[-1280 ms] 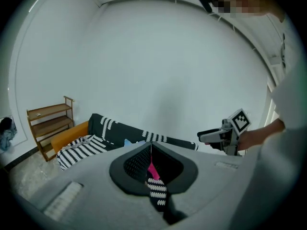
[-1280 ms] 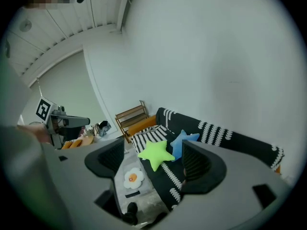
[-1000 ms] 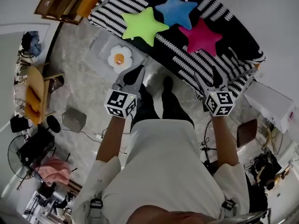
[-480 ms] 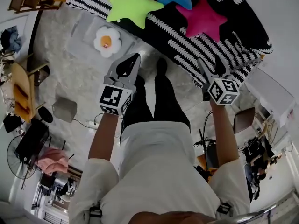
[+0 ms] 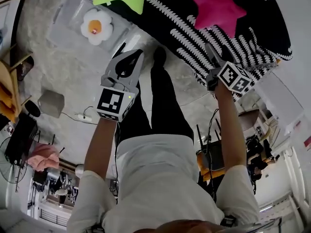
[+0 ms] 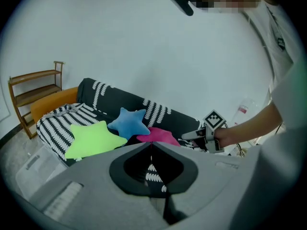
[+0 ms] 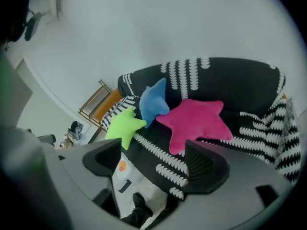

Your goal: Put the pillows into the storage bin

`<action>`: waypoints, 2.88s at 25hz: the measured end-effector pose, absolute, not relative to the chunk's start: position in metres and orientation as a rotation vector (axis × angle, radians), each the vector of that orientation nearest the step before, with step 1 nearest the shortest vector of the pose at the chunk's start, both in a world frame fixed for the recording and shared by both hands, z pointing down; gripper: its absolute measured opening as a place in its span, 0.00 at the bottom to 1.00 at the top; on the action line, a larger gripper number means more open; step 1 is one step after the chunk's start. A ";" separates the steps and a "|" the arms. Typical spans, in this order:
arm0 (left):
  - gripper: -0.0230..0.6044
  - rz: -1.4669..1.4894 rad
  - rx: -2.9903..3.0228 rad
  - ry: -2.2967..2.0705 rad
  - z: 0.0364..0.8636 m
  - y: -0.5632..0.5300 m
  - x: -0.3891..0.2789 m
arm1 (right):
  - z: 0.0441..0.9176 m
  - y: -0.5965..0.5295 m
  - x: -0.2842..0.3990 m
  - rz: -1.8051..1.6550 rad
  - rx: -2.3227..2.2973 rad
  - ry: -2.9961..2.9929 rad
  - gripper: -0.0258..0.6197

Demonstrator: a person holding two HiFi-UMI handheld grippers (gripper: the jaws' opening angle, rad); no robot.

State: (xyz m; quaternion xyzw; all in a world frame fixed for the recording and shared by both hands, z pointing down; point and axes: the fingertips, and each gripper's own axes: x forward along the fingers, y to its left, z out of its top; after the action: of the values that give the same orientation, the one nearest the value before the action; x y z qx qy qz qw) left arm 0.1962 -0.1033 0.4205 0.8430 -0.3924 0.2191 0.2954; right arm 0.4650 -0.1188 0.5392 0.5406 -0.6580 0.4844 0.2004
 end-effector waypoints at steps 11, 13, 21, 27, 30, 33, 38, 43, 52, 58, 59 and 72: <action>0.06 0.573 2.171 -1.048 0.522 -0.085 0.217 | 0.677 -0.144 0.479 1.454 1.522 -1.662 0.71; 0.06 0.571 2.153 -1.057 0.540 -0.083 0.217 | 0.698 -0.150 0.484 1.511 1.558 -1.616 0.71; 0.06 0.572 2.073 -1.084 0.599 -0.071 0.211 | 0.765 -0.175 0.501 1.706 1.688 -1.510 0.76; 0.06 0.573 2.038 -1.099 0.623 -0.064 0.206 | 0.808 -0.192 0.502 1.784 1.704 -1.404 0.78; 0.06 0.572 2.032 -1.107 0.626 -0.062 0.206 | 0.818 -0.194 0.491 1.800 1.622 -1.399 0.76; 0.06 0.573 2.030 -1.108 0.625 -0.060 0.206 | 0.812 -0.194 0.495 1.746 1.654 -1.436 0.54; 0.06 0.573 2.042 -1.100 0.620 -0.059 0.207 | 0.789 -0.191 0.512 1.600 1.678 -1.509 0.36; 0.06 0.581 2.066 -1.061 0.608 -0.048 0.212 | 0.768 -0.157 0.508 1.636 1.608 -1.559 0.35; 0.06 0.593 2.124 -0.993 0.592 -0.021 0.196 | 0.742 -0.096 0.464 1.657 1.527 -1.609 0.35; 0.06 0.591 2.088 -1.041 0.591 0.001 0.149 | 0.718 -0.065 0.392 1.696 1.405 -1.696 0.36; 0.06 0.589 2.079 -1.051 0.590 0.005 0.140 | 0.714 -0.060 0.379 1.693 1.378 -1.713 0.36; 0.06 0.526 1.911 -1.221 0.607 0.053 0.020 | 0.661 -0.010 0.195 1.397 0.938 -1.982 0.37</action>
State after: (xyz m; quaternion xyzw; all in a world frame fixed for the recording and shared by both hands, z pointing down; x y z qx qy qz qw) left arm 0.0200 0.0532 0.6069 0.7539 -0.4817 0.2074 0.3957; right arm 0.1955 -0.0096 0.6610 0.3477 -0.7345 0.5178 0.2674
